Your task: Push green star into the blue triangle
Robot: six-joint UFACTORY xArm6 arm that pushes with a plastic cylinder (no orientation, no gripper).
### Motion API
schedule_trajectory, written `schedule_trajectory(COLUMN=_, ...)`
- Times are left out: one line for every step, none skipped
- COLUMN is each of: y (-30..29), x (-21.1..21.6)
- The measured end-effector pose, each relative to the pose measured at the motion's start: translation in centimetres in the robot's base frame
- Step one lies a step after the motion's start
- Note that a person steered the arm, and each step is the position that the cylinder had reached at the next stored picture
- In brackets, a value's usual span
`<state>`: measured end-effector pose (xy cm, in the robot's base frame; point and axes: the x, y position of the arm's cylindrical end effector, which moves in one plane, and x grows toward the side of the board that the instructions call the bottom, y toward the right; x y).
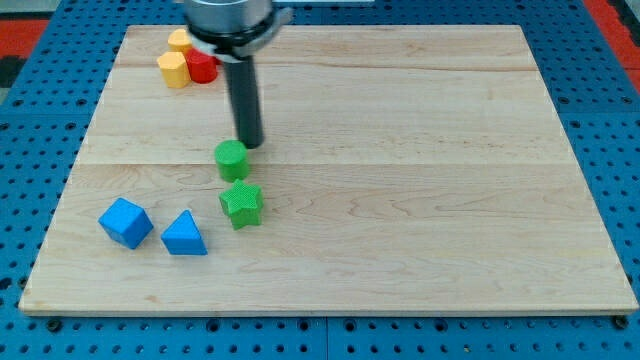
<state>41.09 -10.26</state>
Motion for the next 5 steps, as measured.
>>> schedule_trajectory(y=-2.7, x=2.6)
schedule_trajectory(y=-5.6, x=4.0)
schedule_trajectory(y=1.3, x=3.9)
schedule_trajectory(y=5.9, x=4.4)
schedule_trajectory(y=4.5, x=7.9)
